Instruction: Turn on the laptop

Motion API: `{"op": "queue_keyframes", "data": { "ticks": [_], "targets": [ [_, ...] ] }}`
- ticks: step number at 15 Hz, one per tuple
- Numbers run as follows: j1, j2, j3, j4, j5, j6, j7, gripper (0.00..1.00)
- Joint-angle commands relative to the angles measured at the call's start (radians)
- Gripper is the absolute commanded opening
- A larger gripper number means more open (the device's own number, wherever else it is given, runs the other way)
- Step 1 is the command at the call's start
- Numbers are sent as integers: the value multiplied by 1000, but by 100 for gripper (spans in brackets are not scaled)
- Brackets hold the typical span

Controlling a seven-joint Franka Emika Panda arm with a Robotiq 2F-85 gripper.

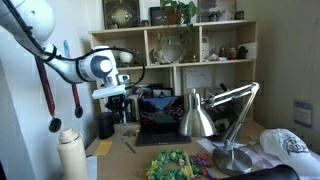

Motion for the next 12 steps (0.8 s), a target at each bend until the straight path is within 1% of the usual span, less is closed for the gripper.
{"op": "queue_keyframes", "data": {
  "ticks": [1, 2, 3, 4, 6, 7, 9, 10, 11, 12],
  "targets": [
    [17, -164, -9, -257, 22, 160, 82, 6],
    [19, -199, -9, -317, 24, 197, 103, 5],
    [18, -238, -13, -379, 27, 237, 122, 2],
    [16, -272, -16, -431, 25, 271, 139, 2],
    [11, -320, -27, -484, 23, 306, 161, 6],
    [13, -340, -40, -500, 32, 316, 156, 29],
    [9, -376, -66, -504, 33, 319, 139, 33],
    [9, -386, -82, -496, 32, 316, 124, 39],
    [6, -388, -97, -475, 27, 307, 109, 47],
    [3, -388, -112, -455, 22, 298, 96, 54]
  ]
}}
